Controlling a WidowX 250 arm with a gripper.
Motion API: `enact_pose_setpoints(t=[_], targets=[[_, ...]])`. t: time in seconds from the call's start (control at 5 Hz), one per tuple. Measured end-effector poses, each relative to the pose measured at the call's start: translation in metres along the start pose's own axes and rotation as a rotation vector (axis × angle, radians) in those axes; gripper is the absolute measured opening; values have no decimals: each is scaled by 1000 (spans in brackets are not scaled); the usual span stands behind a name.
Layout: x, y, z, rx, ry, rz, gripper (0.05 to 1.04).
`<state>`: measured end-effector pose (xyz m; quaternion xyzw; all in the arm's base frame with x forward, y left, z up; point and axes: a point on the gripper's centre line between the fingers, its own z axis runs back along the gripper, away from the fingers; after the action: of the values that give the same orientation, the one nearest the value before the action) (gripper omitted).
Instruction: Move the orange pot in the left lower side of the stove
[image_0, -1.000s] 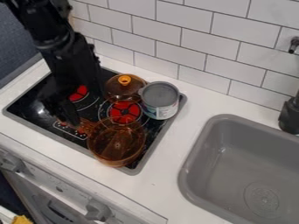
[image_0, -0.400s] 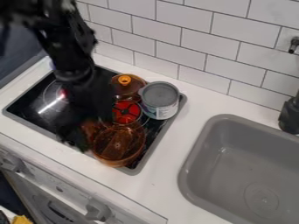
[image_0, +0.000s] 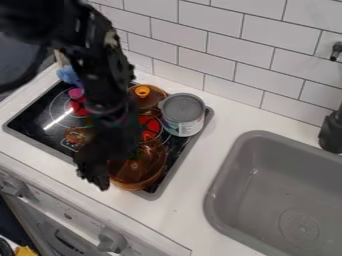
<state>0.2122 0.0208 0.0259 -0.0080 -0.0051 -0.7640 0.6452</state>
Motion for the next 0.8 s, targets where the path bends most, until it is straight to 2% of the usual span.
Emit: enact_pose_setpoints(t=[0.2,0.4,0.6,0.8], targets=[[-1,-3,-11,-37,2,-4,999],[1,0,-21,-55,-37,-25,947],[1,7,-24,-65,-80,-43,652],[1,5,-26,-69,-75,-36,368]])
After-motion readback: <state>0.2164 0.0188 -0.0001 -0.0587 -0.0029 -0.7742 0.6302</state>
